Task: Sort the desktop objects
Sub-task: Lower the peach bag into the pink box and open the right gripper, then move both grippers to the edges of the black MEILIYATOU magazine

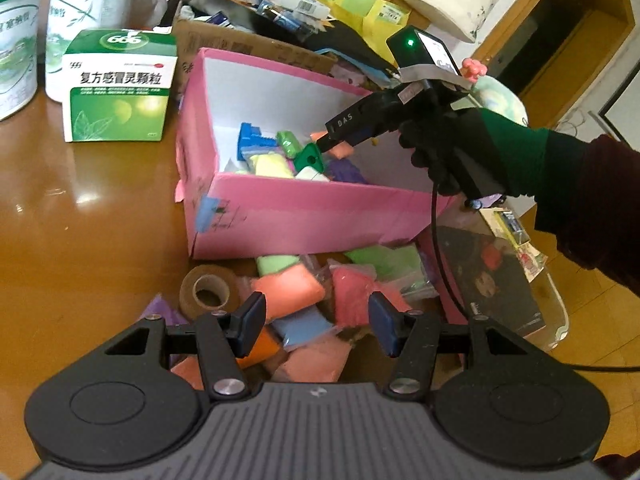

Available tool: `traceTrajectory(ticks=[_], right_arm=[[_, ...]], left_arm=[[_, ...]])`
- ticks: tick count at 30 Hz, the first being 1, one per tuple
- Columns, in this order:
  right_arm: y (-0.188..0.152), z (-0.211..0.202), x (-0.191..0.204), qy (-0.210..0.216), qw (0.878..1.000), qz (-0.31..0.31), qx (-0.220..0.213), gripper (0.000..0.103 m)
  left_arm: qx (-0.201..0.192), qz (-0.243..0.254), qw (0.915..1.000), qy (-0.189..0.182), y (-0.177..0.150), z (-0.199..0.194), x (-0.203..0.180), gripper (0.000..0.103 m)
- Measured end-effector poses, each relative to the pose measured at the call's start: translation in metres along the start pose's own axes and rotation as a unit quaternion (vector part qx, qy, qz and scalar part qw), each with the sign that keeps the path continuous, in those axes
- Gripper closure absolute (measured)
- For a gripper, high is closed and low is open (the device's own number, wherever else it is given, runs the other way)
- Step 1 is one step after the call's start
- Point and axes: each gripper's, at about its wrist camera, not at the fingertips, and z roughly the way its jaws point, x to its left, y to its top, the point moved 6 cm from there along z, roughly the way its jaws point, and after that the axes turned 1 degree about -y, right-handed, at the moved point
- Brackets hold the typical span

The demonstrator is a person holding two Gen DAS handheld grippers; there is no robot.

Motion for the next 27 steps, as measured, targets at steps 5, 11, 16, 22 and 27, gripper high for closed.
traceTrajectory(ticks=[5,11,16,22,27], right_arm=[[-0.002,-0.006,0.002,-0.002,1.0,-0.002,-0.006,0.023],[-0.014,-0.043,0.008,0.037,0.999,-0.004,-0.039,0.012],[-0.037,-0.093,0.013,0.084,0.992,-0.004,-0.089,0.009],[-0.083,-0.147,-0.007,0.131,0.981,0.029,-0.141,0.005],[-0.14,-0.179,-0.05,0.145,0.973,0.075,-0.162,0.004]], left_arm=[[-0.005,-0.01,0.9998,0.015,-0.007,-0.004,-0.004,0.048],[-0.01,-0.024,0.9985,0.047,-0.023,-0.006,-0.019,0.038],[-0.023,-0.038,0.9964,0.072,-0.037,-0.009,-0.033,0.031],[-0.038,-0.053,0.9935,0.093,-0.049,-0.012,-0.054,0.025],[-0.042,-0.061,0.9933,0.088,-0.061,-0.011,-0.076,0.017]])
